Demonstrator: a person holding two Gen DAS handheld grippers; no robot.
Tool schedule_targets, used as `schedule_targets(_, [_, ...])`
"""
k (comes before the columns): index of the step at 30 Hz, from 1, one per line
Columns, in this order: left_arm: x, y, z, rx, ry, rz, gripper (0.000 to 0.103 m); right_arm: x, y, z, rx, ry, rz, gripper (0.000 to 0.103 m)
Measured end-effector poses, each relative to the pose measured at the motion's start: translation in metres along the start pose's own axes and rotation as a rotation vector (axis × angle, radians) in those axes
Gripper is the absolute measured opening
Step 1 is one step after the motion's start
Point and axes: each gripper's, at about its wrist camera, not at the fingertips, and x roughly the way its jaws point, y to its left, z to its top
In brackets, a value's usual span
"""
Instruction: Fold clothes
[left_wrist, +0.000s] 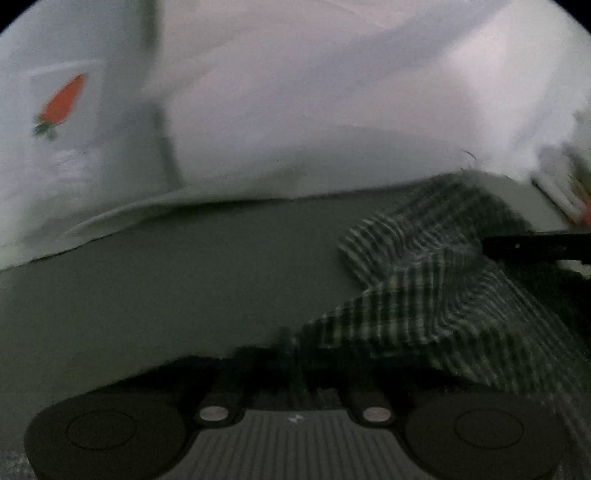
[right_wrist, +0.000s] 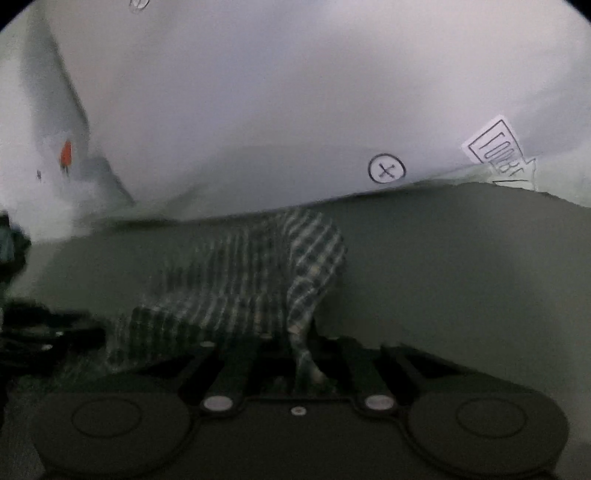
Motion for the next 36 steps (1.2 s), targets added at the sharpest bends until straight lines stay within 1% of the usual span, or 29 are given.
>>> schedule_targets(2, [-0.005,0.005,0.008,-0.013,-0.048,0.054,0.002,0.006,0.007,0.012,0.001,-0.066,-0.007,0.004])
schedule_targets(4, [-0.01,0.005,0.023,0.03,-0.11,0.14,0.002,0.018,0.015,0.032,-0.015,-0.125,-0.006,0.004])
schedule_targets(5, [-0.01,0.009,0.032,0.028,-0.129,0.158,0.002,0.024,0.019,0.042,-0.023,-0.154,-0.005,0.004])
schedule_targets(7, [-0.005,0.022,0.05,0.018,-0.167,0.186,0.002,0.045,0.03,0.062,-0.052,-0.184,-0.02,0.004])
schedule_targets(8, [0.0,0.029,0.058,0.013,-0.176,0.203,0.003,0.056,0.036,0.071,-0.068,-0.195,-0.029,0.004])
schedule_targets(9, [0.009,0.034,0.063,0.012,-0.152,0.233,0.003,0.07,0.042,0.079,-0.08,-0.19,-0.051,0.005])
schedule_targets(10, [0.014,0.037,0.064,0.005,-0.12,0.266,0.004,0.086,0.046,0.083,-0.089,-0.162,-0.089,0.007])
schedule_targets(11, [0.019,0.04,0.065,-0.002,-0.088,0.299,0.006,0.1,0.049,0.087,-0.099,-0.124,-0.134,0.016])
schedule_targets(12, [0.02,0.044,0.065,-0.018,-0.064,0.317,0.012,0.109,0.053,0.088,-0.109,-0.103,-0.17,0.029])
schedule_targets(13, [0.011,0.049,0.062,-0.058,-0.068,0.293,0.018,0.107,0.055,0.086,-0.115,-0.112,-0.193,0.034])
schedule_targets(14, [0.0,0.053,0.056,-0.096,-0.079,0.272,0.032,0.099,0.056,0.082,-0.116,-0.142,-0.208,0.049])
schedule_targets(15, [-0.012,0.056,0.047,-0.131,-0.087,0.261,0.041,0.086,0.056,0.075,-0.115,-0.16,-0.224,0.07])
schedule_targets(16, [-0.025,0.058,0.038,-0.159,-0.09,0.255,0.042,0.072,0.055,0.067,-0.116,-0.165,-0.244,0.08])
schedule_targets(17, [-0.036,0.059,0.028,-0.17,-0.081,0.259,0.043,0.057,0.055,0.059,-0.118,-0.171,-0.264,0.086])
schedule_targets(19, [-0.059,0.053,0.002,-0.195,-0.05,0.272,0.045,0.026,0.053,0.034,-0.118,-0.149,-0.291,0.086])
schedule_targets(21, [-0.083,0.044,-0.029,-0.223,-0.01,0.284,0.052,-0.007,0.049,0.001,-0.108,-0.095,-0.311,0.088])
schedule_targets(24, [-0.123,0.031,-0.078,-0.259,0.067,0.278,0.054,-0.057,0.045,-0.054,-0.081,-0.002,-0.342,0.089])
schedule_targets(26, [-0.147,0.017,-0.113,-0.246,0.121,0.29,0.054,-0.089,0.042,-0.092,-0.069,0.063,-0.353,0.089])
schedule_targets(30, [-0.185,-0.009,-0.169,-0.167,0.2,0.343,0.056,-0.143,0.046,-0.158,-0.104,0.167,-0.356,0.089])
schedule_targets(32, [-0.203,-0.014,-0.188,-0.174,0.227,0.349,0.056,-0.164,0.05,-0.18,-0.126,0.187,-0.369,0.089])
schedule_targets(33, [-0.212,-0.017,-0.196,-0.185,0.233,0.346,0.056,-0.175,0.051,-0.187,-0.117,0.192,-0.354,0.088])
schedule_targets(34, [-0.223,-0.02,-0.204,-0.208,0.23,0.34,0.056,-0.186,0.05,-0.194,-0.101,0.198,-0.327,0.086])
schedule_targets(35, [-0.232,-0.022,-0.208,-0.226,0.226,0.332,0.056,-0.196,0.049,-0.2,-0.09,0.202,-0.296,0.075])
schedule_targets(36, [-0.239,-0.025,-0.213,-0.242,0.221,0.328,0.056,-0.203,0.048,-0.205,-0.083,0.198,-0.266,0.052])
